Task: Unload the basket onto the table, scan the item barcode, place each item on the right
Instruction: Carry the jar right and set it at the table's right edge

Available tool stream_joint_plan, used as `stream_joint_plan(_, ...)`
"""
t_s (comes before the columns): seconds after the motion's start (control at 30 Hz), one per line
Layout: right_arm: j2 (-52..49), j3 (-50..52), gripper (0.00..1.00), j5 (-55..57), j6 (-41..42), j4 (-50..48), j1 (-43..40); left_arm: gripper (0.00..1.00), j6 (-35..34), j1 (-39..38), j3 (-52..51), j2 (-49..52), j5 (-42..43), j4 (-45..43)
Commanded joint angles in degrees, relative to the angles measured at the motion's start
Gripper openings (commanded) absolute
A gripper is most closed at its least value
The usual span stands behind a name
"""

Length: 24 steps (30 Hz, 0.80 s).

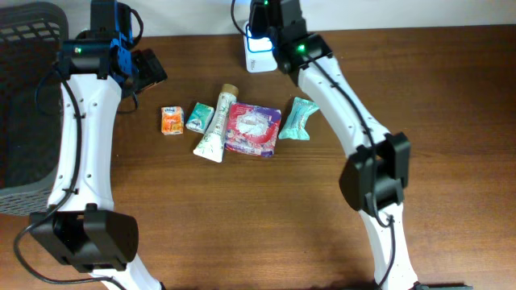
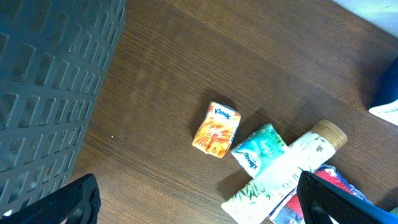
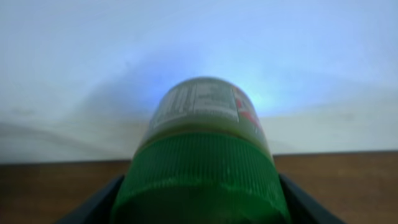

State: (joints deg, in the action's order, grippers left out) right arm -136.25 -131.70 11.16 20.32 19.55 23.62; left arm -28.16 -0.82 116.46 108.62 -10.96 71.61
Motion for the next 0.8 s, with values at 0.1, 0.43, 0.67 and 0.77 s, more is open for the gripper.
stream_joint_plan(0.1,-6.6,0.4,0.57,1.5,-6.9,-9.4,-0.1,0.99,-0.5,0.0,-0.1,0.0,-0.4,0.1)
stream_joint_plan(0.43,-0.3,0.3,0.53,8.8,-8.3,-5.7,-3.9,0.99,-0.5,0.0,-0.1,0.0,-0.4,0.1)
stream_joint_plan(0.67,7.0,0.3,0.51,8.8,0.2,19.1,-23.9,0.99,-0.5,0.0,-0.1,0.0,-0.4,0.1)
stream_joint_plan(0.77,6.1,0.3,0.52,8.5,1.2,28.6,-34.3,0.99,-0.5,0.0,-0.1,0.0,-0.4,0.1)
